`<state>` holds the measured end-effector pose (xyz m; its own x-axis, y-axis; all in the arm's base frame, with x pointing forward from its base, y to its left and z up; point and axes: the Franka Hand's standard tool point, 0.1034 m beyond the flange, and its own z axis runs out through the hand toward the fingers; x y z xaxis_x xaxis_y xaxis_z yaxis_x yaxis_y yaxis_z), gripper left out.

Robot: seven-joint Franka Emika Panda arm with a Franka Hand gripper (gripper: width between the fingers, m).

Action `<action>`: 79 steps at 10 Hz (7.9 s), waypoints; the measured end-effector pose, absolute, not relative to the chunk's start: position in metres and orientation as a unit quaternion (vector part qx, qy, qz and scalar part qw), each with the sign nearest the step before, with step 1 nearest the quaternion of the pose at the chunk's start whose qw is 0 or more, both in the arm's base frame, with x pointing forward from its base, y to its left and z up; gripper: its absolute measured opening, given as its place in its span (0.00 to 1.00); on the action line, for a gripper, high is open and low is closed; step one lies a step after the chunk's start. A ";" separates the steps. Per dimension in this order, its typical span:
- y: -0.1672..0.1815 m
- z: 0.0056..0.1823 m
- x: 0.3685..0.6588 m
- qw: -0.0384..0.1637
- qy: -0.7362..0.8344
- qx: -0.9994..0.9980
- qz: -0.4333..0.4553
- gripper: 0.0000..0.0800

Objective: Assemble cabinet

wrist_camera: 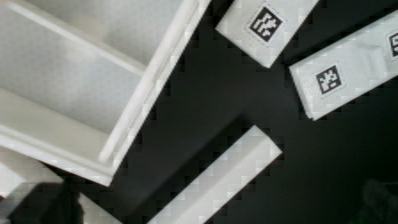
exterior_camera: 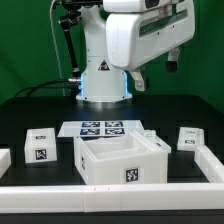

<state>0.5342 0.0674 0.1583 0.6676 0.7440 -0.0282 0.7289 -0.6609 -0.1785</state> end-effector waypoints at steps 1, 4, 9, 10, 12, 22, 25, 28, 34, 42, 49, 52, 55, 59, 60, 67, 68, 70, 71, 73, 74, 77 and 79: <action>0.067 0.158 0.534 0.076 -0.405 -0.910 0.049 1.00; 0.067 0.158 0.534 0.076 -0.405 -0.910 0.050 1.00; 0.028 0.124 0.507 0.056 -0.548 -0.835 0.006 1.00; 0.017 0.114 0.504 0.057 -0.576 -0.816 0.003 1.00; 0.013 0.109 0.503 0.063 -0.568 -0.821 0.010 1.00; -0.007 0.086 0.509 0.030 -0.702 -0.711 -0.008 1.00; -0.007 0.077 0.506 0.026 -0.745 -0.666 -0.013 1.00; -0.002 0.061 0.498 0.032 -0.767 -0.640 -0.002 1.00; 0.001 0.042 0.479 0.043 -0.769 -0.638 0.011 1.00; -0.001 0.036 0.477 0.049 -0.757 -0.651 0.016 0.49; -0.002 0.036 0.477 0.048 -0.756 -0.652 0.017 0.04; -0.002 0.036 0.478 0.047 -0.751 -0.658 0.016 0.04; 0.011 0.038 0.486 0.044 -0.708 -0.704 0.019 0.04; 0.027 0.037 0.507 0.039 -0.677 -0.735 0.011 0.04; 0.037 0.037 0.509 0.039 -0.663 -0.747 0.010 0.04; 0.075 0.037 0.519 0.032 -0.679 -0.733 -0.012 0.04; 0.075 0.037 0.518 0.032 -0.677 -0.735 -0.011 0.04; 0.075 0.037 0.518 0.032 -0.677 -0.735 -0.011 0.04; 0.076 0.036 0.519 0.033 -0.682 -0.730 -0.010 0.04; 0.087 0.036 0.520 0.041 -0.685 -0.727 -0.003 0.04; 0.092 0.037 0.520 0.042 -0.684 -0.728 -0.001 0.04; 0.104 0.037 0.520 0.047 -0.678 -0.733 0.006 0.04; 0.108 0.037 0.521 0.052 -0.681 -0.731 0.010 0.04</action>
Offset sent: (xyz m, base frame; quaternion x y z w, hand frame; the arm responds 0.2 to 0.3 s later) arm 0.0000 0.0000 0.0000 0.0000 0.0000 0.0000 1.0000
